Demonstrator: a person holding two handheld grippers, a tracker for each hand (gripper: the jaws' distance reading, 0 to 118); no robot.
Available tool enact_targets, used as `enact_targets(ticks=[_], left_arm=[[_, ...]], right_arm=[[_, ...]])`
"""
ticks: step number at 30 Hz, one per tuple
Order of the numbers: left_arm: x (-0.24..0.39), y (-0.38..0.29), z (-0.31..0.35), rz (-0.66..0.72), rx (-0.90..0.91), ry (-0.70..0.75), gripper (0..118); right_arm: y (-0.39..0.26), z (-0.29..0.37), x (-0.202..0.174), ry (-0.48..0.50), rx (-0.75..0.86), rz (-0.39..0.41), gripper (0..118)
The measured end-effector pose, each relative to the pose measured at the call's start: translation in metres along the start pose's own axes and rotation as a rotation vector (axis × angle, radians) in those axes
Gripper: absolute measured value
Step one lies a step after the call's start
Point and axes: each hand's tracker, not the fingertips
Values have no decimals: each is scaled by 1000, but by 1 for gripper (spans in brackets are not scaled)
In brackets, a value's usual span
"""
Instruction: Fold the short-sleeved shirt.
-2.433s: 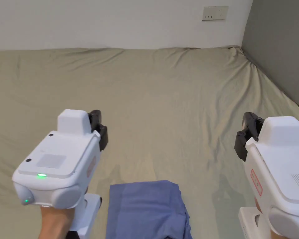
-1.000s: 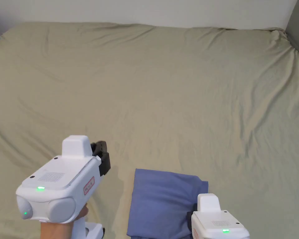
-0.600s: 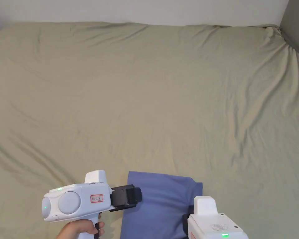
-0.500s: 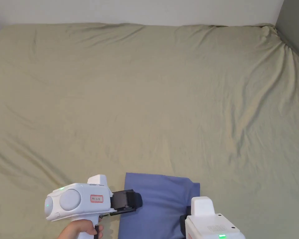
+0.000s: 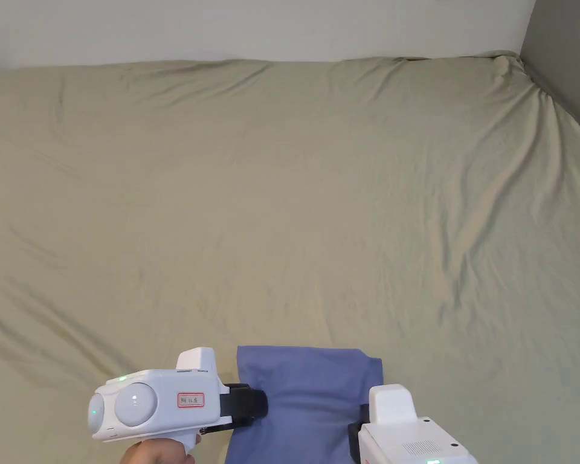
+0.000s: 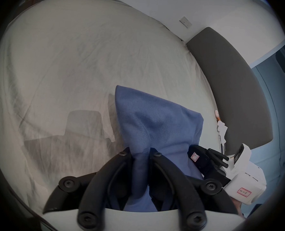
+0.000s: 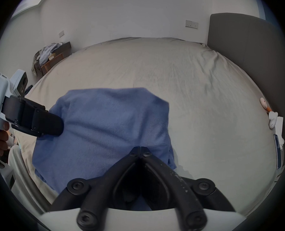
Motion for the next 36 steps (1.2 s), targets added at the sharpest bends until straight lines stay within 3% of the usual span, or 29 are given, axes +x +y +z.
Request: enact_targets(ticks=[3, 7, 14, 20, 26, 27, 28, 29, 30, 31, 36], left_arm=[[-11, 16, 23, -12, 16, -23, 16], [-44, 51, 65, -137, 69, 166, 16], [-153, 113, 149, -138, 117, 483, 16], [-246, 138, 197, -35, 120, 733, 16], [-275, 138, 203, 21, 135, 745, 17], [-273, 137, 201, 24, 145, 742, 22], [-272, 137, 200, 25, 163, 746, 37], [-268, 137, 199, 26, 167, 743, 73], [-269, 137, 200, 28, 176, 740, 100], [-264, 137, 201, 30, 196, 740, 116], [-223, 136, 219, -20, 326, 710, 110]], right_arm=[[14, 19, -3, 0, 97, 28, 2], [41, 41, -11, -13, 166, 45, 2], [81, 46, -29, -12, 245, 73, 2], [108, 43, -35, -47, 298, 73, 2], [124, 41, -26, -86, 320, 56, 2], [125, 41, -25, -93, 322, 54, 2], [126, 42, -24, -98, 326, 51, 2], [127, 43, -22, -100, 331, 48, 2], [128, 45, -21, -103, 335, 46, 2], [128, 47, -20, -104, 341, 44, 2], [131, 65, -16, -117, 403, 38, 2]])
